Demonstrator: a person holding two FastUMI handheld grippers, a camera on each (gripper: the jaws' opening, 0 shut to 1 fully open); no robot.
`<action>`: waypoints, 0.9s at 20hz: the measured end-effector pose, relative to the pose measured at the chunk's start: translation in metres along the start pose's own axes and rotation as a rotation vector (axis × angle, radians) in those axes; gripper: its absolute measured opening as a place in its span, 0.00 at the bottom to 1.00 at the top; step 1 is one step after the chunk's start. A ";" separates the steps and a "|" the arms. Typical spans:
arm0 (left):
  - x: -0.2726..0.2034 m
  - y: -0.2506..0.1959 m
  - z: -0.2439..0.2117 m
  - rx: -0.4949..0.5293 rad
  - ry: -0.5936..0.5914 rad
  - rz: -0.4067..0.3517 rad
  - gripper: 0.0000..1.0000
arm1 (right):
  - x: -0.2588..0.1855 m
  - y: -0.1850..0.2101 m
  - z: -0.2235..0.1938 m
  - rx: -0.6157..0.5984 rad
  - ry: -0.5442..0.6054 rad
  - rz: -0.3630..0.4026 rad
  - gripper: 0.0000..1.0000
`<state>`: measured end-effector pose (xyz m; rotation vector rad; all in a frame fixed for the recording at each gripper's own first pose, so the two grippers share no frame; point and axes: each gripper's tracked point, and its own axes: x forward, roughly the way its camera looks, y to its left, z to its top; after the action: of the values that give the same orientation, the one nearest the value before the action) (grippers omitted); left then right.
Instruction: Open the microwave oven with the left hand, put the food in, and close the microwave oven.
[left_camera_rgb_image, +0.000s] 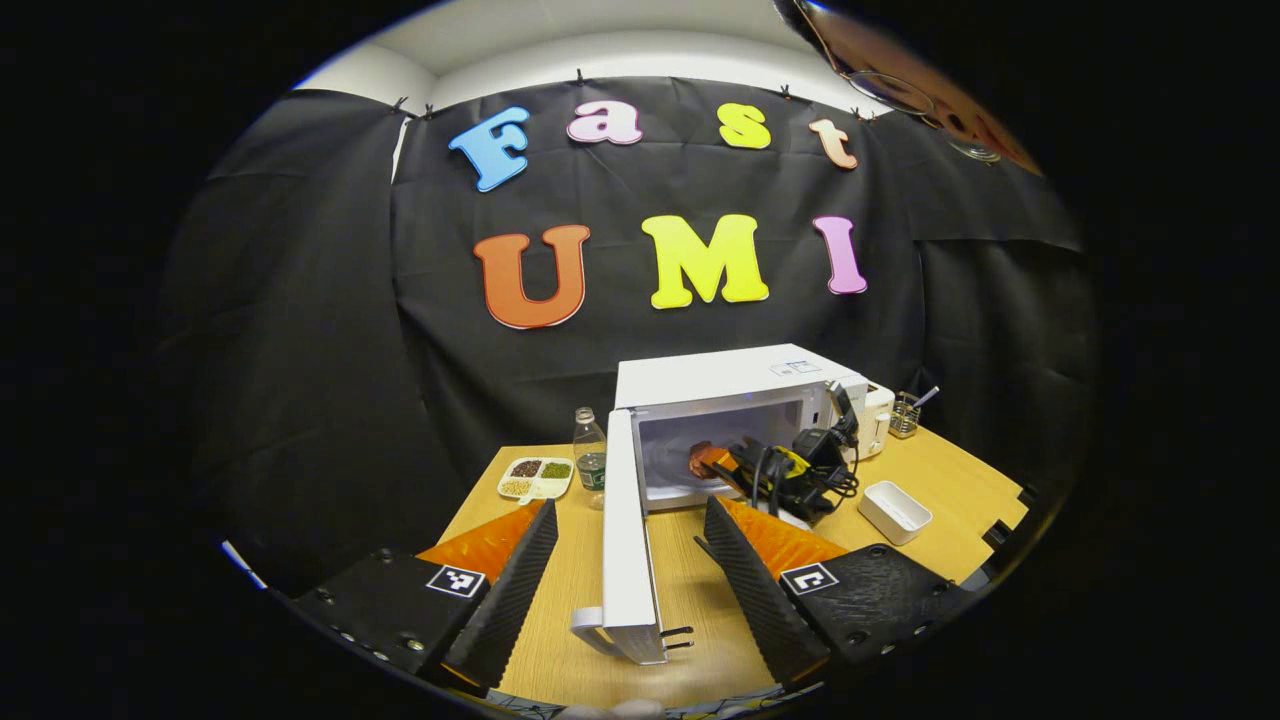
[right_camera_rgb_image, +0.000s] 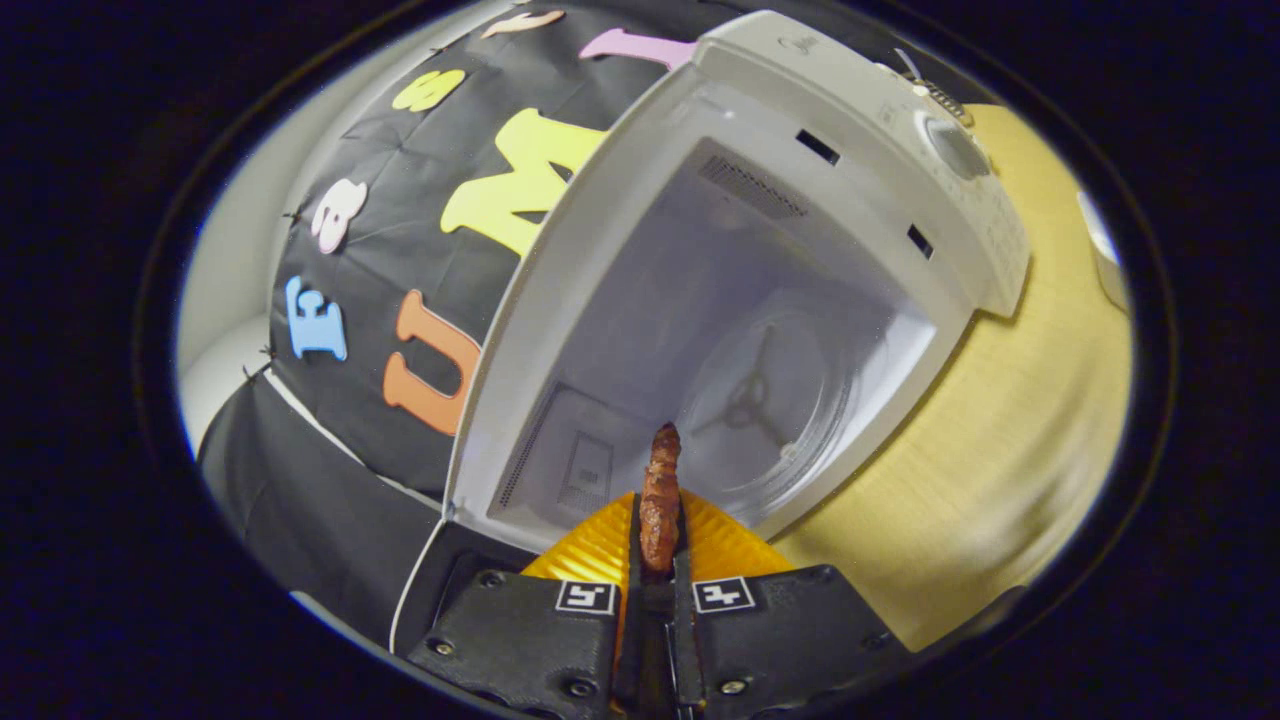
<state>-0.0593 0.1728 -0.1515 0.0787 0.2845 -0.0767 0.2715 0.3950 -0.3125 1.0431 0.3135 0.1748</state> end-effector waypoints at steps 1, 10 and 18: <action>0.002 0.001 -0.001 -0.001 0.000 -0.003 0.92 | 0.009 -0.005 -0.003 -0.005 -0.012 -0.016 0.15; 0.023 0.010 -0.009 -0.029 0.010 -0.019 0.92 | 0.060 -0.038 0.012 0.032 -0.113 -0.115 0.15; 0.028 0.020 -0.026 -0.067 0.033 -0.012 0.92 | 0.063 -0.053 0.025 -0.194 -0.164 -0.223 0.26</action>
<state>-0.0380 0.1929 -0.1832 0.0117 0.3207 -0.0773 0.3393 0.3661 -0.3576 0.8177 0.2564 -0.0801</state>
